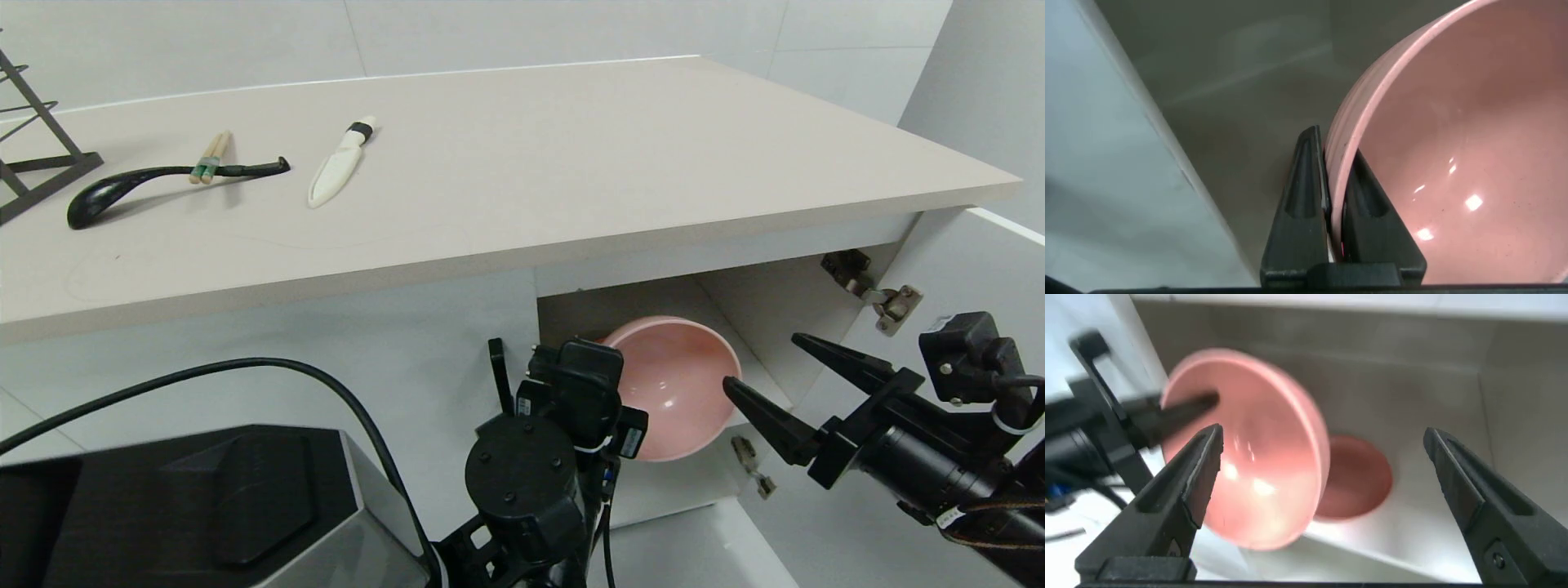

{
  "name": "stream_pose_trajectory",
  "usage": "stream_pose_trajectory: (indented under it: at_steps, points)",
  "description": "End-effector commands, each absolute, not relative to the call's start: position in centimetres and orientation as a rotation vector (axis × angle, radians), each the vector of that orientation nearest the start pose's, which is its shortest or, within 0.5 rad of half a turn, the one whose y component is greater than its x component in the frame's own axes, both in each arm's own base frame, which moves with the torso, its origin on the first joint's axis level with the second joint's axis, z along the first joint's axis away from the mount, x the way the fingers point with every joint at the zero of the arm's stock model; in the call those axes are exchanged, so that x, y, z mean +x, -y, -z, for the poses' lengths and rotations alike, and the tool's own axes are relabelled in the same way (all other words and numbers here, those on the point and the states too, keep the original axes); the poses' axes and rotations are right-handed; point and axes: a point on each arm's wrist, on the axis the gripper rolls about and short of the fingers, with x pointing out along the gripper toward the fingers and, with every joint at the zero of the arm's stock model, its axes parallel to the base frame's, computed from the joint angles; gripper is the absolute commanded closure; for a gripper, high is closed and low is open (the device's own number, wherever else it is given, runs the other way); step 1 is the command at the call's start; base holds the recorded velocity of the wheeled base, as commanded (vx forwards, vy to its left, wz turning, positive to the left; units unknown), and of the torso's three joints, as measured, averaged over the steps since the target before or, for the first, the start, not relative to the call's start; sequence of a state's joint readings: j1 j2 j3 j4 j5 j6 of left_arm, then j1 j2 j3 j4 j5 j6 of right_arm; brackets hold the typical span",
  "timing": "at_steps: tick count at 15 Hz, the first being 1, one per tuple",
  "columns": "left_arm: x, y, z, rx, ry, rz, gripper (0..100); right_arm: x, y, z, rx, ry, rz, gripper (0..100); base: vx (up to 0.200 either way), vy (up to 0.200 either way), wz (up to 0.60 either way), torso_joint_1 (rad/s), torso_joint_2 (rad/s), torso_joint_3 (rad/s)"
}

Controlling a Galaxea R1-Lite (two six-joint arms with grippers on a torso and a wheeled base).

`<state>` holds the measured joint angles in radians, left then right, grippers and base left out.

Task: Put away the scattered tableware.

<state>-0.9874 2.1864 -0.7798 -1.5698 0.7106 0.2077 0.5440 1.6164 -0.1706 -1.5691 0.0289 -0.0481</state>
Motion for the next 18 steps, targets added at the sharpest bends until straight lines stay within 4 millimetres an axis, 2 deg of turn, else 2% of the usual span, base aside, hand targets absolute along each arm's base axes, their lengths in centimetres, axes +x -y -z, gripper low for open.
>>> stream_pose_trajectory:
  at_steps: [1,6,10,18]
  points:
    - [21.6,30.1,-10.7,0.068,0.149,0.261,100,18.3,-11.2,-13.8,-0.030,0.088,-0.573,0,0.000,0.000,0.00,0.000,0.00,0.000]
    - [21.6,30.1,-10.7,0.069,0.148,0.263,100,19.2,-11.4,-12.7,-0.043,0.038,-0.551,0,0.000,0.000,0.00,0.000,0.00,0.000]
    - [21.6,30.1,-10.7,0.069,0.148,0.263,100,20.9,-11.2,-12.7,-0.040,0.046,-0.456,0,0.000,0.000,0.00,0.000,0.00,0.000]
    - [21.9,30.5,-9.2,0.129,0.127,0.264,100,21.6,-11.8,-11.4,-0.056,-0.003,-0.408,0,0.000,0.000,0.00,0.000,0.00,0.000]
